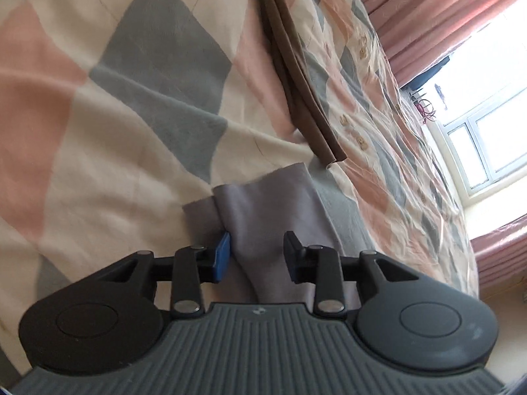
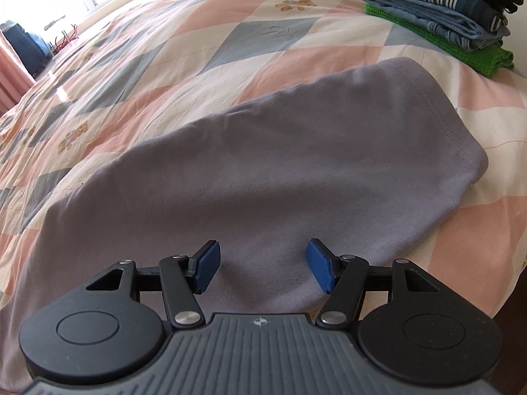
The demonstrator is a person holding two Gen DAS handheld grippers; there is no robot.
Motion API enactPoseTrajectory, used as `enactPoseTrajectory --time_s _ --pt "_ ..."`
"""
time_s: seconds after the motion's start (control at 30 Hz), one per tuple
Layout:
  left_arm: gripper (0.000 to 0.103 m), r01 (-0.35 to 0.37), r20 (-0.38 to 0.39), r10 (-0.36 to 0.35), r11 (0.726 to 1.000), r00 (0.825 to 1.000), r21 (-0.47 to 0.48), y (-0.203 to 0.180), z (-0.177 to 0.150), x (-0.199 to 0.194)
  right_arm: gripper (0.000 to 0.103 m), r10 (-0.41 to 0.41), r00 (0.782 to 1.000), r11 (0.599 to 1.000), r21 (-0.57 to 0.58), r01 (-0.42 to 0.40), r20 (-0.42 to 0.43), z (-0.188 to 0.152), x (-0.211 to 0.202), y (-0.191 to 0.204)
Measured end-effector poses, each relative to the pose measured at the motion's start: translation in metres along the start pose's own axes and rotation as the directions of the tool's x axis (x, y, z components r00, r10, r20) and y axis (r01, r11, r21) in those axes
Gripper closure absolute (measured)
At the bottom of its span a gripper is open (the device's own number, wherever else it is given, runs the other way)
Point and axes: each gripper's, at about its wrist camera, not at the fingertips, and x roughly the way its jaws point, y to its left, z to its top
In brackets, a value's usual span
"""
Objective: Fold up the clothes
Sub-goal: 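Lay the folded legs down and open both grippers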
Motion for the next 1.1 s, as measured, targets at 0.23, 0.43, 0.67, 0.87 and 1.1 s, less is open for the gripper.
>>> enactPoseTrajectory --time_s 0.23,0.43,0.67,0.87,1.1 --pt "0.102 0.007 0.068 -0.013 0.997 0.998 0.083 -0.006 -0.001 -0.027 0.042 0.002 1.0 1.0 -0.006 -0.002 0.0 0.0 0.0 -0.002" --pt "0.101 -0.125 0.053 0.115 0.962 0.992 0.241 0.003 -0.013 -0.002 0.042 0.002 1.0 1.0 -0.007 -0.002 0.006 0.001 0.002 -0.006" --pt "0.095 -0.325 0.296 0.206 0.836 0.933 0.441 -0.04 -0.015 -0.034 0.042 -0.046 0.997 0.992 -0.113 0.054 0.069 0.004 -0.015 -0.018" --pt "0.086 -0.077 0.112 -0.024 0.577 0.993 0.813 -0.099 -0.106 -0.048 0.042 -0.017 0.995 0.97 -0.238 0.039 0.094 -0.013 -0.015 -0.026" --pt "0.086 -0.202 0.115 0.195 0.524 0.974 0.827 -0.089 -0.132 0.003 0.038 -0.103 0.985 0.944 -0.298 0.14 0.135 -0.009 -0.014 -0.071"
